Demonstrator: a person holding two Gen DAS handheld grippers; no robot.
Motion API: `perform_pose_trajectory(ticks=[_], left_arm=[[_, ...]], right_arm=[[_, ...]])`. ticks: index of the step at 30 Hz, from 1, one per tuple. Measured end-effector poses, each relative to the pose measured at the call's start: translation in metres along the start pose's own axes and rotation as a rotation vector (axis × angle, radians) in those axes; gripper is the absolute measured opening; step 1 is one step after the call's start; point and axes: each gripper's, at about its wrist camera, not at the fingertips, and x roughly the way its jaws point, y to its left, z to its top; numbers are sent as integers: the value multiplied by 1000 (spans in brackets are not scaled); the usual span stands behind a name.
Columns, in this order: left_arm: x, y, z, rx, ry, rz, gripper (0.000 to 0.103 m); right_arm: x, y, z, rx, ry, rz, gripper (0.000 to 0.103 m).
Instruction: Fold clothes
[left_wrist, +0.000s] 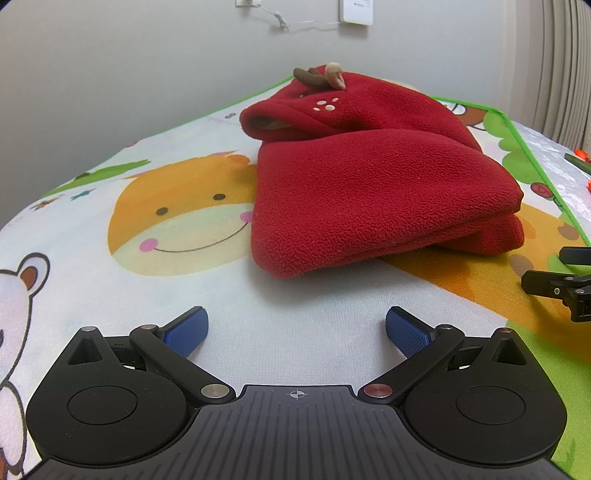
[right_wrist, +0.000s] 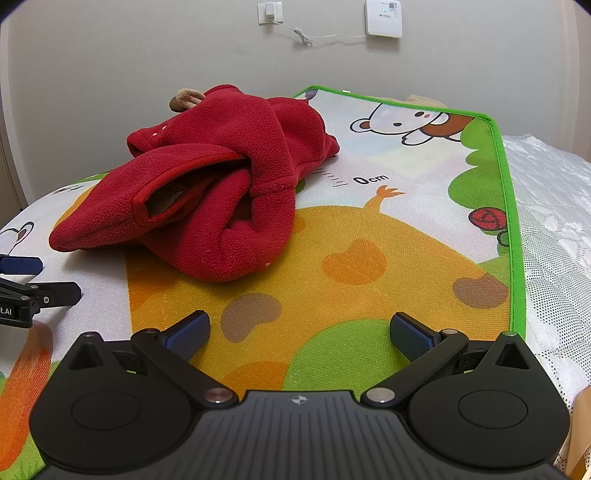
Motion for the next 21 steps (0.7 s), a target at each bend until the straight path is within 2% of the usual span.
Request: perform_pose_trajectory(ticks=[21], left_arm=[[0,-1,0,0,0,1,103]], right_arm=[[0,-3,1,-6,1,7,103]])
